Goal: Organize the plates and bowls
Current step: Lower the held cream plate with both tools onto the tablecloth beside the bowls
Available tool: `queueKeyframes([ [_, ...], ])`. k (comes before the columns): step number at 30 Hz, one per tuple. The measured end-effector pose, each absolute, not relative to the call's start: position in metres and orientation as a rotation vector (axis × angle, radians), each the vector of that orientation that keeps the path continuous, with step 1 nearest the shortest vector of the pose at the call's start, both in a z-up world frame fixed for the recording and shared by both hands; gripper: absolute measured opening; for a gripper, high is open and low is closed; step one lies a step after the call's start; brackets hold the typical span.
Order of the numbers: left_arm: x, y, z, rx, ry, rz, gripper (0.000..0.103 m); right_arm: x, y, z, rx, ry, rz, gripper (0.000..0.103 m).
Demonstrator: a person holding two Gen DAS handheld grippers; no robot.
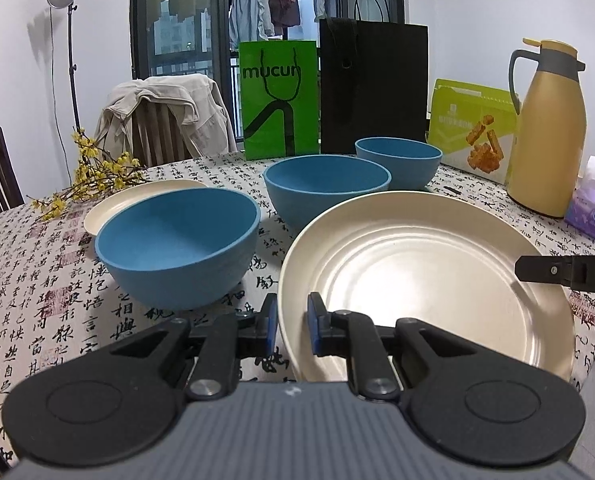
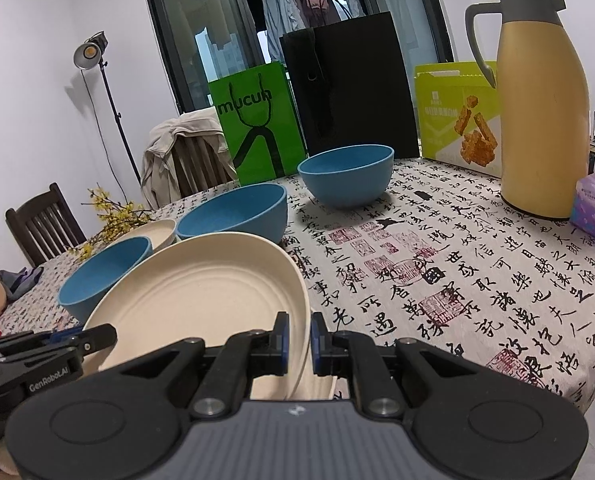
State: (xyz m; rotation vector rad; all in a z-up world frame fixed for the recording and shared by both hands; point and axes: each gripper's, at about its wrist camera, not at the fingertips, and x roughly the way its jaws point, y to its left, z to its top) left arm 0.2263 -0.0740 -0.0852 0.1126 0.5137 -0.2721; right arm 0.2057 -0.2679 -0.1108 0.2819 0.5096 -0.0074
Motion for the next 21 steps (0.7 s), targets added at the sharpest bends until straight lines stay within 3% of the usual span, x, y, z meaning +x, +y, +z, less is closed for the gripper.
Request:
queueKeyframes([
  [21, 0.228, -0.076, -0.097, 0.126, 0.55, -0.269, 0.015, 0.207, -0.259, -0.122, 0.201, 0.526, -0.035, 0.011],
])
